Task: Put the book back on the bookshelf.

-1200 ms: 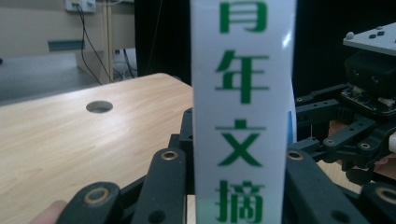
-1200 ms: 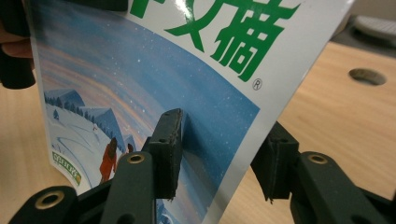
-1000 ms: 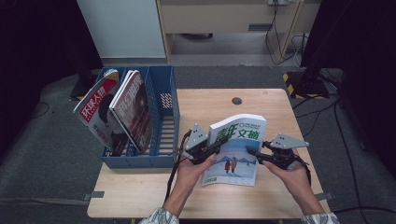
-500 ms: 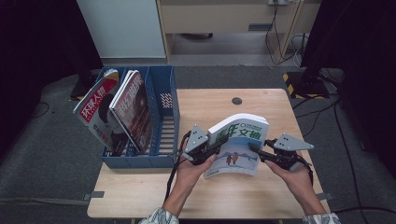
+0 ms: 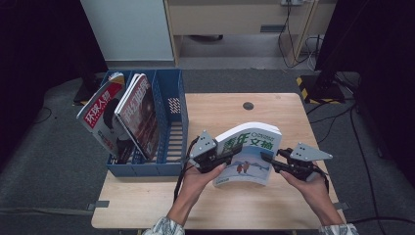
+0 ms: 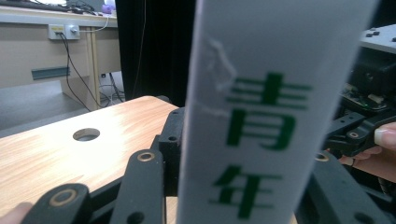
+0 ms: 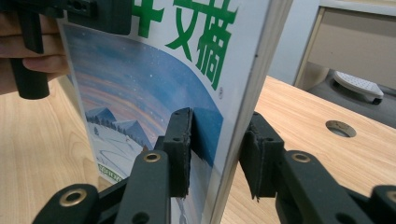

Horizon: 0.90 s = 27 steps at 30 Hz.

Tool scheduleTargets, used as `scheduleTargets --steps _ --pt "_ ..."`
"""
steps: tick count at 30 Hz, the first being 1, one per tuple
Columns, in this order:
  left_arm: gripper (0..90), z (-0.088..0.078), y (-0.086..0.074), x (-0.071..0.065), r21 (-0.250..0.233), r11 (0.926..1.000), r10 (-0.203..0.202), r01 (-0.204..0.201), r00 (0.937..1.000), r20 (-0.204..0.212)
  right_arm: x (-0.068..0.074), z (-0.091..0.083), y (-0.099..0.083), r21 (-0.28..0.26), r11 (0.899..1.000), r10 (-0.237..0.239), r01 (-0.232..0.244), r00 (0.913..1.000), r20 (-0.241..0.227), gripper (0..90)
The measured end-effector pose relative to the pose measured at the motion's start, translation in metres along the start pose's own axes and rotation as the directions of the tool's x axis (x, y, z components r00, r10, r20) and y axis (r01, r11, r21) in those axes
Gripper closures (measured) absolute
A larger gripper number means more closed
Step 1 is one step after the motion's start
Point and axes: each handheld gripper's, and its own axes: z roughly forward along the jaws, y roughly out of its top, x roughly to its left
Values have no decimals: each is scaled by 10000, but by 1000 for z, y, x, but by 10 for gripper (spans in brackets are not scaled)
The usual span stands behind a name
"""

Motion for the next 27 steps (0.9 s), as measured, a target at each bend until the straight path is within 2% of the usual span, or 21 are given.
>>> scheduleTargets --steps 4,7,9,11,12,15,17,19,27 --pt "562 1 1 -3 -23 9999 101 -101 9998 196 3 0 1 -76 9999 -136 135 9997 -222 698" --pt "581 0 2 -3 -70 9999 146 -146 9999 -38 2 0 0 -95 9999 -124 122 9996 -269 697" --pt "613 0 1 -2 -183 9998 -80 77 9998 -162 2 -1 0 -103 9998 -163 160 9994 -303 692" --pt "651 1 1 -2 -222 9997 -136 134 9999 -101 2 0 0 -90 9998 -168 166 9996 -220 662" --pt "664 1 0 -4 -254 9996 -86 83 9999 -144 1 2 -1 -117 9999 -83 82 10000 -33 630" --pt "675 2 0 -6 -291 9995 -88 87 9999 -47 0 3 -3 -87 10000 19 -18 9999 132 586" --pt "692 2 0 -7 -293 9996 -43 43 10000 23 -1 6 -5 -63 9999 136 -135 9994 311 522" --pt "703 2 0 -8 -325 9995 -7 9 10000 43 -1 9 -7 188 9994 266 -275 9985 479 443" --pt "711 2 -1 -8 -371 9993 43 -37 9999 163 -1 17 -14 566 9976 345 -388 9966 746 357"
